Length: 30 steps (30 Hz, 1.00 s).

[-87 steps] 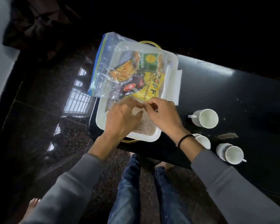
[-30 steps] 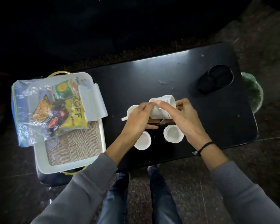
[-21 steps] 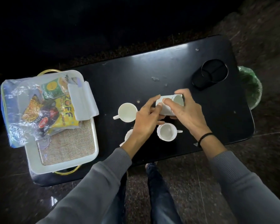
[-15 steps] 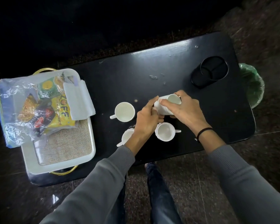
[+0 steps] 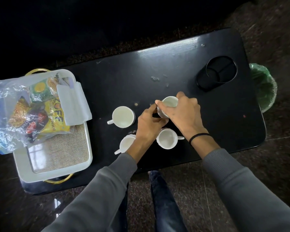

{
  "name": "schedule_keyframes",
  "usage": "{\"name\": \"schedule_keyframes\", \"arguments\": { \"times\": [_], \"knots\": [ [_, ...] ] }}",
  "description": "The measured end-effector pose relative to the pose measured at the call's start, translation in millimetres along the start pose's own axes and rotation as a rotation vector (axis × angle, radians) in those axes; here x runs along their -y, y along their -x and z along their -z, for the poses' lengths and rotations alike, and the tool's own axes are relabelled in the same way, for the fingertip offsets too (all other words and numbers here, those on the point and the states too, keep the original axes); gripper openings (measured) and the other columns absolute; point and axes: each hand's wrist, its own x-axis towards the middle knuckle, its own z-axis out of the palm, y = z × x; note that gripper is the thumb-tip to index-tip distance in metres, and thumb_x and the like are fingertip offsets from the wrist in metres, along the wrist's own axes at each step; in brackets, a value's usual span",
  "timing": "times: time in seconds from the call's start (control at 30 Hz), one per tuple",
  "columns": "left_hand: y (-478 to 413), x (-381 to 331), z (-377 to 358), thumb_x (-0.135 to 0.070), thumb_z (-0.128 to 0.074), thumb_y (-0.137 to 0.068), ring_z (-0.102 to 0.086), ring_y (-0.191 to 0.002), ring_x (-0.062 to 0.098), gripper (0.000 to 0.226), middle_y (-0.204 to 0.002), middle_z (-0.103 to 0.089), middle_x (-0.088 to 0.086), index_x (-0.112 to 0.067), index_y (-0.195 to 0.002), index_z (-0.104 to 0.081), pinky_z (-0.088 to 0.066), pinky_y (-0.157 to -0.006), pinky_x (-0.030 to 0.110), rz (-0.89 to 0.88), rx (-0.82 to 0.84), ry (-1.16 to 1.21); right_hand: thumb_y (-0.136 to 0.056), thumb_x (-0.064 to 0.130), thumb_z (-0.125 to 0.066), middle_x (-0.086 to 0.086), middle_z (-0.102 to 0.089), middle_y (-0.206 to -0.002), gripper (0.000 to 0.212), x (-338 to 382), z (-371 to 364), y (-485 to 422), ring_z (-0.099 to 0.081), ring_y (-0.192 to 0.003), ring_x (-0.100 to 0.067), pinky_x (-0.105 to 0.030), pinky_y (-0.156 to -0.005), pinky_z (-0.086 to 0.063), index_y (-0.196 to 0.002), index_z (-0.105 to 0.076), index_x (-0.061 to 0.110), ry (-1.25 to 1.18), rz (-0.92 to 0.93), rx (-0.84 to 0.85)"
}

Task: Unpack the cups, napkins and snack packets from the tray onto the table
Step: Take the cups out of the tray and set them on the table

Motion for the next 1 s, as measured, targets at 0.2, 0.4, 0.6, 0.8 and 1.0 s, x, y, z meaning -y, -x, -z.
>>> {"name": "schedule_keyframes", "arguments": {
  "times": [0.2, 0.4, 0.6, 0.8, 1.0],
  "knots": [
    [-1, 5, -1, -0.008, -0.078, -0.087, -0.076, -0.096, 0.020, 0.045, -0.121, -0.071, 0.008, -0.014, -0.130, -0.064, -0.057, -0.097, 0.039, 0.001, -0.052, 0.009, -0.081, 0.077, -0.064, -0.018, -0.069, -0.108, 0.078, 7, -3, 1, -0.068, -0.102, -0.041, -0.039, -0.073, -0.054, -0.115, -0.060, 0.006, 0.019, 0.029, 0.020],
    [3, 6, 2, -0.003, -0.077, -0.087, -0.077, -0.089, 0.014, 0.060, -0.120, -0.074, 0.002, -0.021, -0.141, -0.058, -0.059, -0.088, 0.023, -0.033, -0.070, 0.041, -0.097, 0.065, -0.051, -0.014, -0.070, -0.101, 0.059, 2, 6, 5, -0.068, -0.095, -0.036, -0.043, -0.077, -0.060, -0.112, -0.062, 0.009, -0.046, 0.077, 0.066],
    [7, 3, 6, -0.009, -0.075, -0.092, -0.075, -0.096, 0.013, 0.070, -0.135, -0.067, 0.003, -0.012, -0.153, -0.041, -0.051, -0.086, 0.009, 0.008, -0.057, -0.063, -0.107, 0.046, -0.042, -0.015, -0.075, -0.104, 0.043, -2, 20, 17, -0.069, -0.102, -0.037, -0.044, -0.085, -0.059, -0.127, -0.064, 0.015, 0.001, 0.137, 0.015],
    [23, -13, 17, -0.016, -0.078, -0.090, -0.071, -0.079, 0.008, 0.064, -0.130, -0.067, 0.007, -0.010, -0.146, -0.049, -0.050, -0.083, 0.014, 0.000, -0.102, -0.108, -0.104, 0.036, -0.052, -0.018, -0.073, -0.103, 0.035, 7, 39, 31, -0.070, -0.098, -0.040, -0.051, -0.080, -0.061, -0.127, -0.063, 0.012, 0.057, 0.148, 0.009],
    [37, -24, 37, -0.015, -0.075, -0.091, -0.066, -0.064, -0.009, 0.049, -0.112, -0.066, -0.003, -0.011, -0.136, -0.055, -0.047, -0.063, 0.000, -0.034, -0.155, -0.003, -0.104, 0.036, -0.054, -0.017, -0.073, -0.093, 0.032, 38, 45, 44, -0.071, -0.089, -0.037, -0.046, -0.075, -0.061, -0.116, -0.066, 0.009, 0.050, 0.215, 0.021]
  ]
}}
